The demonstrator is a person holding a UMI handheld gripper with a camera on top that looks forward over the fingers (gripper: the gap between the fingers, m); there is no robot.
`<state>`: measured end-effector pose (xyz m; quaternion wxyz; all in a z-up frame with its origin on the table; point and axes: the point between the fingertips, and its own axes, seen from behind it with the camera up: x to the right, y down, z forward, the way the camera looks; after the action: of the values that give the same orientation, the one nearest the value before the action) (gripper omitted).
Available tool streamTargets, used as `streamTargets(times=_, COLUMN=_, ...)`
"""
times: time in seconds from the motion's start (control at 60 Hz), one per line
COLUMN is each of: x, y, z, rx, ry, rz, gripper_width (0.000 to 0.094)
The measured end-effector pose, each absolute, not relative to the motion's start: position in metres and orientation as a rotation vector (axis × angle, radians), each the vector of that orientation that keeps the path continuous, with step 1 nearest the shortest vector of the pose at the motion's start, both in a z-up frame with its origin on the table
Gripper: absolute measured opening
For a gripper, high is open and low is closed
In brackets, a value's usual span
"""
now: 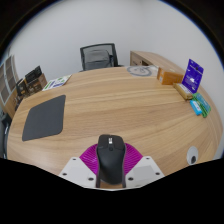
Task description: Arrange mouse
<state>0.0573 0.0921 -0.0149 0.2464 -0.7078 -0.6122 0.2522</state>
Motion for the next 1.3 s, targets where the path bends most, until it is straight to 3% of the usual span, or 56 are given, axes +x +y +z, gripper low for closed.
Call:
streamTargets(times=0.15, x=0.058, y=0.105, z=0.025, rx=-1.889, ry=-1.592, rz=0.654, gripper_width=0.0279)
streamTargets(times=0.3, x=0.035, y=0.110, z=0.103, rx=-1.835, ry=-1.512, rz=0.686, gripper_width=0.0281)
streamTargets(times=0.467, x=0.000, y=0.065, z=0.177, rx=-1.737, ry=-1.509, rz=0.795, gripper_width=0.0281)
streamTargets(times=0.583, x=-0.021, y=0.007, z=0.197, rx=-1.678, ry=-1.566, rz=0.864, gripper_width=0.0279)
streamTargets(times=0.767, x=-0.052, y=-0.105, z=0.166, rx=-1.620, ry=-1.690, rz=0.915, gripper_width=0.0280)
streamTargets(times=0.933, x=-0.070, y=-0.175, z=0.090, rx=-1.594, ry=-1.773, rz=0.903, gripper_width=0.0283)
streamTargets(times=1.15, x=-0.072, y=-0.200, z=0.006, rx=-1.599, ry=-1.860, rz=0.796, gripper_width=0.0323)
streamTargets(times=1.267, x=-0.068, y=-0.199, z=-0.001, rx=-1.624, ry=-1.841, rz=0.793, gripper_width=0.0468)
streamTargets(times=1.3, x=-0.067, y=-0.198, z=0.000, rx=-1.628, ry=-1.850, rz=0.786, gripper_width=0.0548)
